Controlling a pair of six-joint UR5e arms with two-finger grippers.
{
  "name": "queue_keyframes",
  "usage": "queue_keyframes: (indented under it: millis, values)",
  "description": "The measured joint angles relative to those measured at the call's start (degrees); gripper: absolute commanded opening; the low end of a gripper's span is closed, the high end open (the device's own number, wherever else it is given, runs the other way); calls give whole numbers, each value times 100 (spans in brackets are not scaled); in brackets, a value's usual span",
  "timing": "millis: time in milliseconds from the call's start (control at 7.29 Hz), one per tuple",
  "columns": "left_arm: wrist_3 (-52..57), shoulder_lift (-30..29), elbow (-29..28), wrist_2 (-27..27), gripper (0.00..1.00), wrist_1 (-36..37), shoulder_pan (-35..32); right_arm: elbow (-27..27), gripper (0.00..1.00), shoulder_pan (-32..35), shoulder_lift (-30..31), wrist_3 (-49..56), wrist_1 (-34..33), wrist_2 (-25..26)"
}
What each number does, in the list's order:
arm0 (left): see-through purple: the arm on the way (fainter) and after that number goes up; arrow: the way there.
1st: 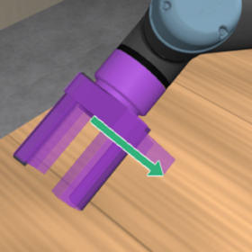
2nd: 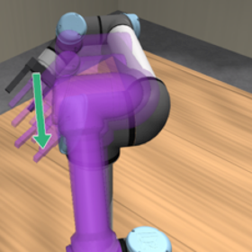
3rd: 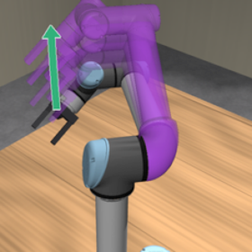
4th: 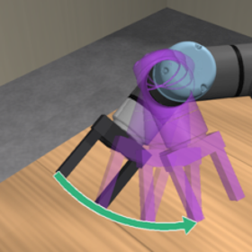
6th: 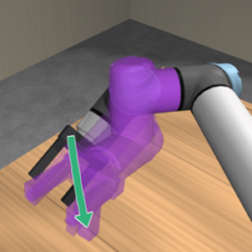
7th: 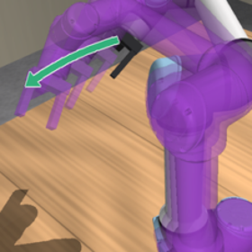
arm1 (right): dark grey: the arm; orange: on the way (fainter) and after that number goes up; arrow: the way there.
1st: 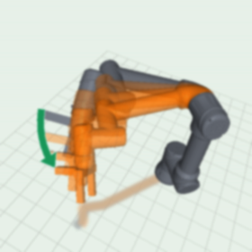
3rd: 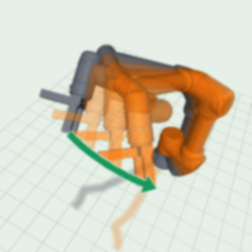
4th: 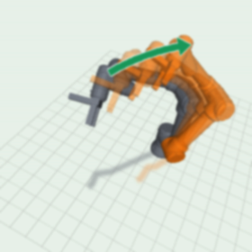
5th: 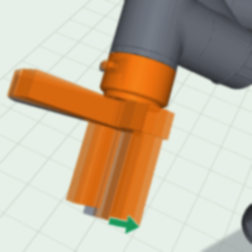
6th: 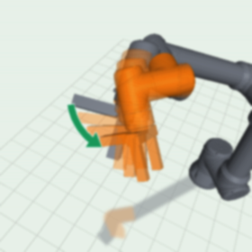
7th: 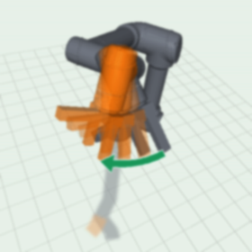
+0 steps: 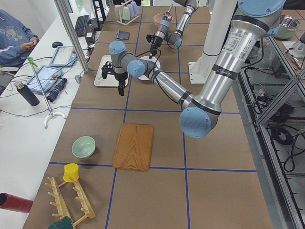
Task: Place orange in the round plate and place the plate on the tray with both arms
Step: 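Slide the plate with the right gripper onto the bear tray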
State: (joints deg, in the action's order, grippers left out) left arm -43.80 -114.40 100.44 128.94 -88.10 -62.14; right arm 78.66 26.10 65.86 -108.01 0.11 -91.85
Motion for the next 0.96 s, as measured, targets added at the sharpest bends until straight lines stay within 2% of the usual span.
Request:
queue_keyframes:
  millis: [274, 549, 960]
  values:
    - [-3, -3, 90, -2, 97, 107, -3, -1, 0, 86, -98, -260, 128, 427]
    - [0, -4, 232, -10, 97, 255, -67, -180, 0, 142, -373, -558, 148, 1163]
    - [3, -4, 425, -38, 97, 374, -204, -1141, 0, 161, -1109, -1072, 55, 2420]
